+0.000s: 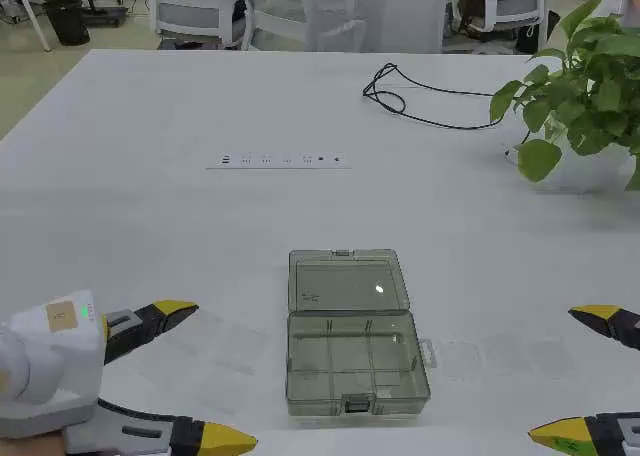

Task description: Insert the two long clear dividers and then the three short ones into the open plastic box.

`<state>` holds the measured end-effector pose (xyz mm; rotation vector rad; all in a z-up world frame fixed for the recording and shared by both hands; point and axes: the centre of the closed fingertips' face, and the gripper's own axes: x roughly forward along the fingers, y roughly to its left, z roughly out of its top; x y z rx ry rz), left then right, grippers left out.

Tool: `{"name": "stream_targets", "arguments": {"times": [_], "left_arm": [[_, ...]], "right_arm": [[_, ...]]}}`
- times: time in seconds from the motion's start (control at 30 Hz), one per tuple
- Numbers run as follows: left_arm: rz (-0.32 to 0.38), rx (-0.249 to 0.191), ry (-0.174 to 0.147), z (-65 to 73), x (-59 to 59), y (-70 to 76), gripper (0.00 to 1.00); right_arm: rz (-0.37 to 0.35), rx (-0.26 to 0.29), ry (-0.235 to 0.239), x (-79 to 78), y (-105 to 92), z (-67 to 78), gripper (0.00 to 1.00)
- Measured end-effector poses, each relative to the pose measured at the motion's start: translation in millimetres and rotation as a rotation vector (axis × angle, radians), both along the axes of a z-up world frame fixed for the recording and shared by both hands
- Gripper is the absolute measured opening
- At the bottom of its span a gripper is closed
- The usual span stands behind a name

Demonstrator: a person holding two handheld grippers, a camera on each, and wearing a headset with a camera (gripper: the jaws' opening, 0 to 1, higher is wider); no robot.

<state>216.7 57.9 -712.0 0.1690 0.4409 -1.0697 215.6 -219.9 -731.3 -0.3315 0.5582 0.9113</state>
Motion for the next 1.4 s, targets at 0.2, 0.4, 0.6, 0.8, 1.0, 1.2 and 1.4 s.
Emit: {"name": "stream_targets", "arguments": {"times": [0.2,0.4,0.6,0.8,1.0,1.2,1.4], "left_arm": [[-0.003,0.000,0.000,1.3,-0.3,-1.3,1.00],[-0.005,0.003,-0.002,1.3,0.9,-0.8,1.00],[-0.007,0.002,0.000,0.9,1.4,-1.8,1.00],[-0.005,0.003,-0.001,0.5,2.3,-1.1,1.00],[-0.006,0.004,0.000,-2.0,2.1,-0.1,1.00],[-0.005,0.001,0.001,-2.2,2.3,-0.2,1.00],[-0.008,0.002,0.003,-3.8,2.1,0.0,1.00]], "right_arm": [[0.002,-0.002,0.000,0.3,-0.1,-0.2,0.98],[0.001,-0.002,-0.003,1.9,-0.8,1.5,0.98],[0.001,-0.006,-0.005,3.1,-2.2,1.6,0.98],[0.004,-0.006,-0.003,2.8,-1.7,1.5,0.97],[0.005,-0.007,-0.005,3.7,-1.8,2.3,0.97],[0.007,-0.006,-0.006,3.7,-1.8,2.6,0.97],[0.007,-0.006,-0.005,3.1,-2.0,1.6,0.97]]}}
